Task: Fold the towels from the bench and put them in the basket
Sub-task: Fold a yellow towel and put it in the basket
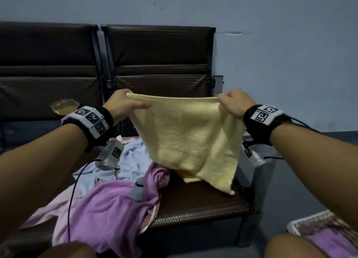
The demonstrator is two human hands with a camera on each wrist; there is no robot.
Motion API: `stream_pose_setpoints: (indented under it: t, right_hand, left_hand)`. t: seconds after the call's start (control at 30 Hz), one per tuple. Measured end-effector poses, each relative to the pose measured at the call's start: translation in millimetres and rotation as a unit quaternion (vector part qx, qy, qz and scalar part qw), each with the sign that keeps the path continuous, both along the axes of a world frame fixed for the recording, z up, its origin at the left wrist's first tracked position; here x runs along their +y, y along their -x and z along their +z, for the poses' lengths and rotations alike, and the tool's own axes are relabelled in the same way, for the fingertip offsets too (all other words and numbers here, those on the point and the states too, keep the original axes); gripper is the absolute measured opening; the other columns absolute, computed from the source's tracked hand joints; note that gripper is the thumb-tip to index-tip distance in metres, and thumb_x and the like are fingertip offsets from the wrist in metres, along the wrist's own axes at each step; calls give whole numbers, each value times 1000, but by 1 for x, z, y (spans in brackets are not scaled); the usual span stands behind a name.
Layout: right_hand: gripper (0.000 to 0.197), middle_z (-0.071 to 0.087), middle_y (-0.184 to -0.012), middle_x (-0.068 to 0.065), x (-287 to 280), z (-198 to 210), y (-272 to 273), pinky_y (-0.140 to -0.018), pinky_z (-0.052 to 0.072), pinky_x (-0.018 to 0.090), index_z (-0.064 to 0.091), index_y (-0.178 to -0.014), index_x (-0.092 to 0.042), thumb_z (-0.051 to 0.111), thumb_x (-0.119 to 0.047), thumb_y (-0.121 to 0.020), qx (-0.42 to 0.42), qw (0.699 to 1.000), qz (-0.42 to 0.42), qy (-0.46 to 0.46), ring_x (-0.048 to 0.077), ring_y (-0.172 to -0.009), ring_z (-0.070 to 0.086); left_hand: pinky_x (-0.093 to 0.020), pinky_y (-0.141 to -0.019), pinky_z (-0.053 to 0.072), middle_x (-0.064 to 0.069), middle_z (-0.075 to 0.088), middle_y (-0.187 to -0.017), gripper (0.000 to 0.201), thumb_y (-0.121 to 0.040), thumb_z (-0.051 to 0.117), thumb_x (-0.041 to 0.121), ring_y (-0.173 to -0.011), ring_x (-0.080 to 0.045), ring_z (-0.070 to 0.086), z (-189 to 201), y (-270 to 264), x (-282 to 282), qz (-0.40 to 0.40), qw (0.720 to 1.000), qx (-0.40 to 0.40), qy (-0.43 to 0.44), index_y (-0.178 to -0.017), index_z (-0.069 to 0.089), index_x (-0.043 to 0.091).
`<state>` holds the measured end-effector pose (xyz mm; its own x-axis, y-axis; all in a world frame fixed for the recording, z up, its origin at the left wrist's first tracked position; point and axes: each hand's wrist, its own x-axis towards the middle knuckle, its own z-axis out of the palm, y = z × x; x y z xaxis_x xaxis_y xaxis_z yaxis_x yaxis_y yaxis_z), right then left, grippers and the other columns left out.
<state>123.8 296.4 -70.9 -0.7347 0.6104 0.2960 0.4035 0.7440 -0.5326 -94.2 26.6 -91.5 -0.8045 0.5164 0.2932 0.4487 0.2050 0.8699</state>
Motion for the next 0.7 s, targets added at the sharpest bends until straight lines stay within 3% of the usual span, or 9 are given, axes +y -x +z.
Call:
stream_pose_setpoints:
  t: [0.07,0.17,0.23,0.33,0.43,0.5,0.53,0.6,0.7]
  right_hand:
    - [44,47,-59,0,1,4,-1,-58,37,32,48,-59,-17,58,-46,-90,-2,999,19,43,21,-60,48]
    - [39,55,-66,4,2,5,-3,-61,42,30,57,-70,-16,64,-49,-90,32,989,30,143,21,-63,54]
    - [32,57,-72,10,-2,7,-2,-65,46,32,60,-80,-16,62,-46,-92,60,978,25,198,23,-67,56]
    - [40,51,-62,3,-12,7,5,-57,40,29,51,-66,-16,57,-43,-95,68,974,-29,215,22,-59,51]
    - [35,54,-68,4,-27,5,12,-54,42,31,61,-89,-14,55,-47,-96,46,964,-42,258,23,-59,52]
    - [41,69,-94,10,-38,4,18,-73,59,42,63,-115,-5,58,-41,-96,52,947,-14,316,28,-81,68]
    - [45,71,-105,12,-43,4,21,-84,60,47,62,-122,-2,59,-38,-95,61,937,-3,344,31,-91,70]
    - [49,72,-111,15,-55,6,23,-90,58,50,60,-128,-5,60,-40,-94,83,908,26,409,32,-95,72]
    - [58,73,-111,15,-65,8,18,-94,56,51,63,-127,-8,67,-48,-86,69,897,61,433,32,-97,73]
  left_hand:
    - [-27,-59,45,2,61,-75,41,-65,93,28,-66,-12,57,2,6,3,39,999,33,20,-83,57,18]
    - [-25,-66,48,7,71,-82,33,-68,88,46,-76,-9,64,5,13,10,66,994,57,60,-89,77,23]
    - [-25,-62,47,8,72,-73,38,-69,82,58,-70,-8,65,6,9,21,78,992,57,80,-81,80,22]
    - [-32,-62,47,-4,67,-69,48,-76,76,53,-63,-19,61,7,-9,45,86,995,-53,-5,-77,76,5]
    - [-25,-51,44,1,60,-54,38,-85,75,38,-47,-15,55,6,-42,68,54,985,-137,-90,-60,66,11]
    - [-27,-56,55,-4,70,-67,26,-89,75,30,-59,-16,65,5,-69,80,-25,979,-168,-112,-75,75,8]
    - [-29,-63,59,-7,73,-75,22,-91,73,26,-66,-18,68,3,-82,84,-71,975,-175,-114,-84,77,5]
    - [-30,-69,59,-10,73,-83,17,-94,69,19,-73,-17,68,2,-103,88,-130,973,-165,-97,-96,76,4]
    - [-24,-54,52,-5,64,-68,12,-94,66,12,-53,-10,59,4,-121,88,-169,967,-167,-86,-91,75,4]
